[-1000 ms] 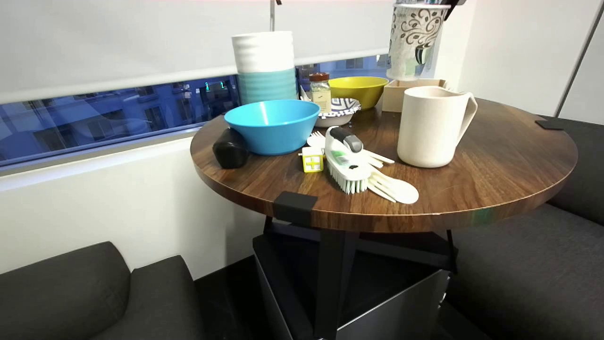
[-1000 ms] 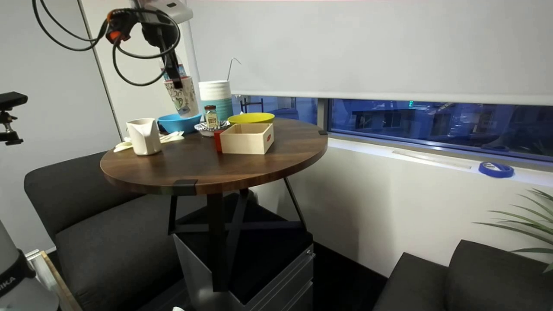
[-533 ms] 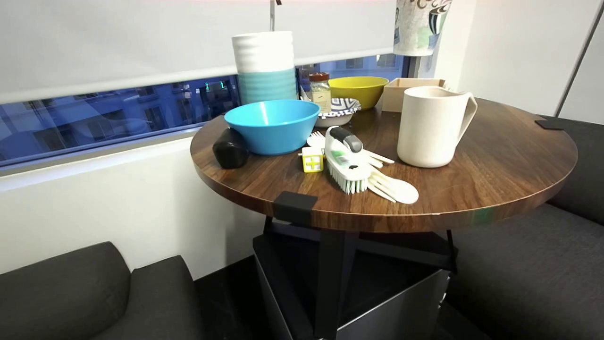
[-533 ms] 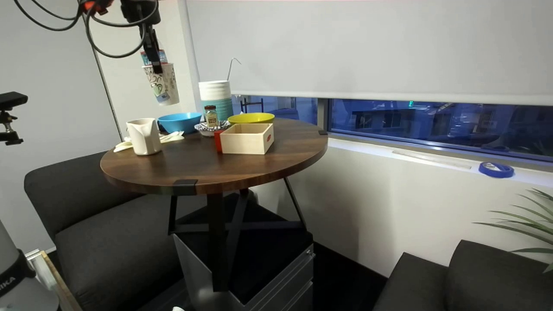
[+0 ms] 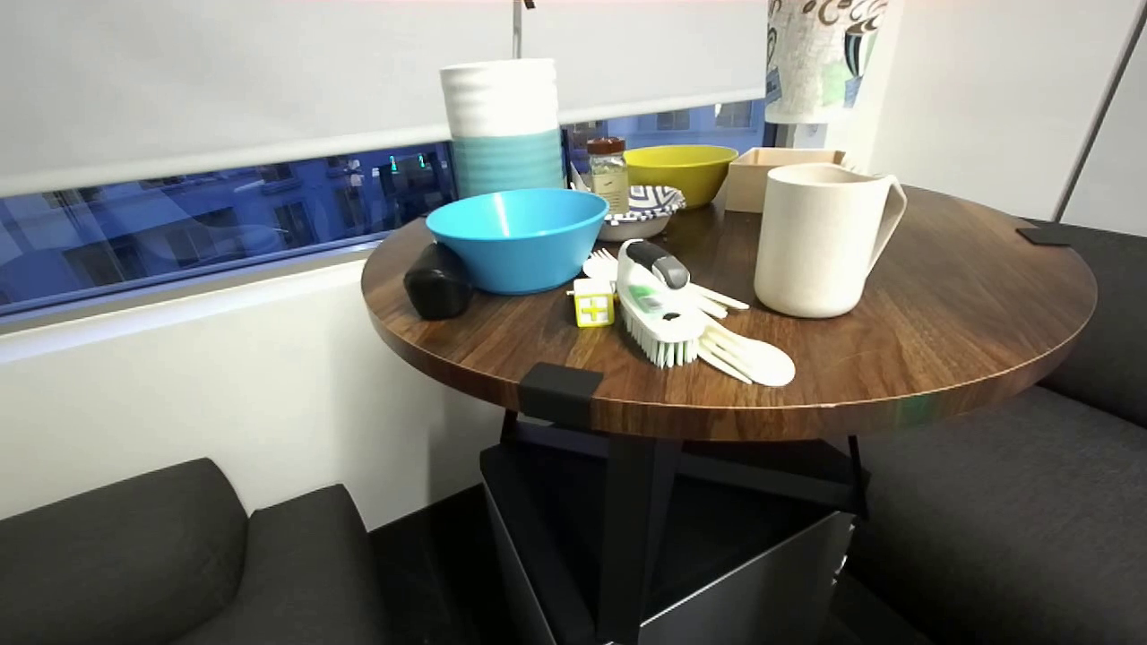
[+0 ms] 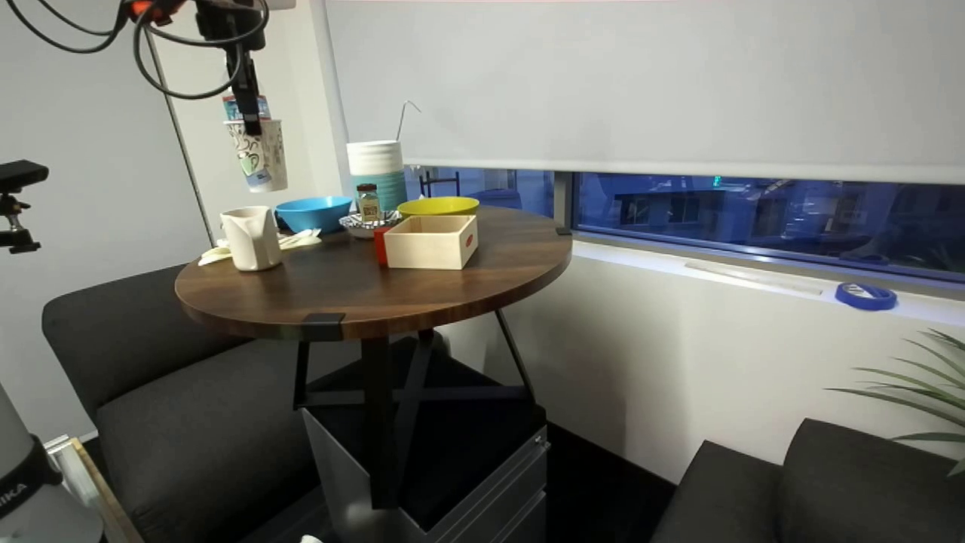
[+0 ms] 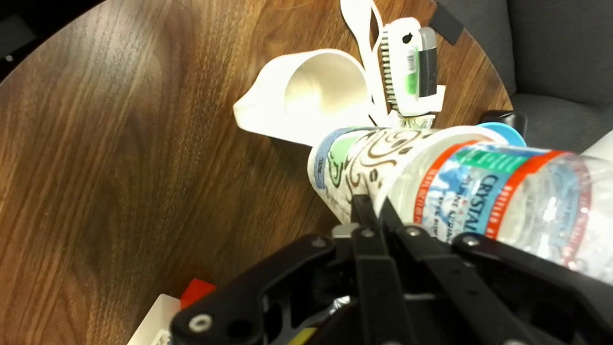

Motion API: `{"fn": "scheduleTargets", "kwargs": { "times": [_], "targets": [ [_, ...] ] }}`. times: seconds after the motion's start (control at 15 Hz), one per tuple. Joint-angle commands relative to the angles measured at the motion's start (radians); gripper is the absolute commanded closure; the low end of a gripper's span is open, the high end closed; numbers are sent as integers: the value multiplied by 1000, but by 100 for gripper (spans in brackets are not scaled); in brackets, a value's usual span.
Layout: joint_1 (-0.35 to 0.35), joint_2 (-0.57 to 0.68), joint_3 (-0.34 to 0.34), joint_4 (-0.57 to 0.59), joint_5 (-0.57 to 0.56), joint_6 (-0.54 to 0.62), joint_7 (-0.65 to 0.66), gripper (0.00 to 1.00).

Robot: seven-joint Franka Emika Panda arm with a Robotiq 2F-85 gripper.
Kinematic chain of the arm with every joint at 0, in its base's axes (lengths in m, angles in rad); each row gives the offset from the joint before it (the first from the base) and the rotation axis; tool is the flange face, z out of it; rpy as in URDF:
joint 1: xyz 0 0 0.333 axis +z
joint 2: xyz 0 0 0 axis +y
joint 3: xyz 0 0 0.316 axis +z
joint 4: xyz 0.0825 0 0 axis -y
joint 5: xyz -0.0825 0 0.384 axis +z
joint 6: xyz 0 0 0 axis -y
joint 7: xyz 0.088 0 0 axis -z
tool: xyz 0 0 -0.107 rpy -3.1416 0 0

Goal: Pick up the water bottle from the table and put it in the paper cup, pick up the paper cup and put it in the white mug

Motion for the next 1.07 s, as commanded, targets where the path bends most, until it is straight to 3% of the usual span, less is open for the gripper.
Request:
{"fn": "scheduleTargets", "kwargs": {
  "times": [0.0, 1.0],
  "targets": [
    [15, -13, 5, -4, 29, -19, -15, 99],
    [33, -7, 6, -67, 46, -23, -64, 99]
  ]
}}
